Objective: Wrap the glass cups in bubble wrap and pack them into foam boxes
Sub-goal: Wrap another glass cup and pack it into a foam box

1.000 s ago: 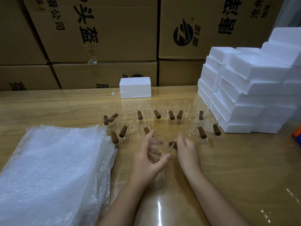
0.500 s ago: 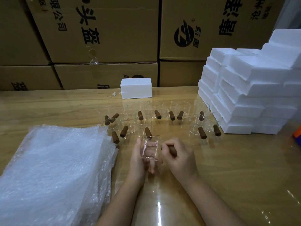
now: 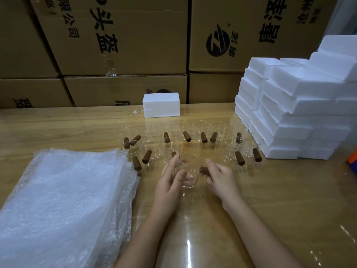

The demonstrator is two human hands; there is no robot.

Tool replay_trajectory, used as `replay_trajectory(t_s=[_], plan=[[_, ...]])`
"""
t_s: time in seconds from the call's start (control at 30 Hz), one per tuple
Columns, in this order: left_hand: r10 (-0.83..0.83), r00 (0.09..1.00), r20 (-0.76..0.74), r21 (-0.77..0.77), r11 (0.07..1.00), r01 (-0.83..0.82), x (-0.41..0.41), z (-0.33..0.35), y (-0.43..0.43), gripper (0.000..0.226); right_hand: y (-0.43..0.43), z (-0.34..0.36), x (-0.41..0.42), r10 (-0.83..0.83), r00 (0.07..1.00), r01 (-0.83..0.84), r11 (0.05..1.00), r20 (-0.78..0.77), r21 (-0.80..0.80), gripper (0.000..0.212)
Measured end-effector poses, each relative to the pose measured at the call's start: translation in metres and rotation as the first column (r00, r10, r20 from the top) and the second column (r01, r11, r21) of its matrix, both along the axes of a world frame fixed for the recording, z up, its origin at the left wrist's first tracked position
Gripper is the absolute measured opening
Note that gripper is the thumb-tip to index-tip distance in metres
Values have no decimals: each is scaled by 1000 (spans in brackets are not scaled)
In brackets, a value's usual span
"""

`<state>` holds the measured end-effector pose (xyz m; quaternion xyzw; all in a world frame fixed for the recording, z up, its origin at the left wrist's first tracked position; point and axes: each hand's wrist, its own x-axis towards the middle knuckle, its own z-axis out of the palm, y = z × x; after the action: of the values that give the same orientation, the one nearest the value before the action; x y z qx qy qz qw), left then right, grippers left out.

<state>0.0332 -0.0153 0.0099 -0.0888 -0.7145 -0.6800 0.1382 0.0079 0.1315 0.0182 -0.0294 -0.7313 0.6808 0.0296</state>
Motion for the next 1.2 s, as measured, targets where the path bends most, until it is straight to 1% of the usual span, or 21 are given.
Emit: replay_trajectory(t_s=[0.03,0.1,0.17,0.23,0.3,0.37,0.47,0.53,0.57,0.63,0.7,0.77,0.83,0.9,0.97,1.03,1.13,1.2], plan=[[-1,1000,7,-17,1000,1,1,1,-1,40,3,0,0,24,1000,-25,997,9,70,47],[-8,999,44,-78,997,11,2,2,-1,42,8,-1,-2,52,999,-52,983,4,177,51],[-9,997,80,-199,980,25,4,7,1,41,13,-4,-4,41,999,-34,973,-26,229,52],[45,997,65,-362,932,-19,5,10,1,39,16,-8,-6,15,998,0,967,-55,253,51],[156,987,-24,-538,831,-144,6,16,-2,37,20,-12,-8,-18,997,38,963,-75,266,52],[233,963,-136,-645,717,-265,11,30,-6,28,24,-16,-10,-38,996,58,958,-76,282,56],[323,897,-302,-690,576,-439,17,61,-17,13,27,-20,-12,-37,996,62,942,-81,330,52],[407,824,-394,-700,448,-556,23,81,-30,7,27,-22,-12,-26,997,51,937,-77,346,51],[450,793,-410,-716,380,-586,26,89,-38,7,27,-22,-12,-23,997,48,937,-77,345,50],[557,737,-383,-763,259,-592,33,100,-55,10,26,-22,-12,-18,997,41,937,-70,347,50],[667,675,-316,-810,181,-558,39,107,-74,17,26,-21,-12,11,998,10,934,-56,358,54],[737,635,-233,-864,143,-483,43,109,-89,21,26,-22,-12,37,998,-13,928,-59,374,54],[768,623,-147,-913,136,-384,46,110,-96,22,27,-24,-13,50,997,-23,923,-60,384,49],[765,638,-93,-938,148,-315,49,110,-97,27,27,-25,-12,66,997,-41,916,-47,398,48],[753,656,-53,-958,146,-245,50,108,-96,32,26,-23,-11,93,995,-67,900,-40,430,52],[750,661,-22,-972,139,-190,49,107,-96,29,25,-20,-10,115,993,-87,880,-33,468,54],[759,650,-23,-968,145,-204,46,107,-97,13,26,-19,-8,114,993,-85,876,-34,474,52],[781,624,-14,-952,181,-248,47,111,-96,14,26,-20,-7,88,995,-47,860,-57,509,48]])
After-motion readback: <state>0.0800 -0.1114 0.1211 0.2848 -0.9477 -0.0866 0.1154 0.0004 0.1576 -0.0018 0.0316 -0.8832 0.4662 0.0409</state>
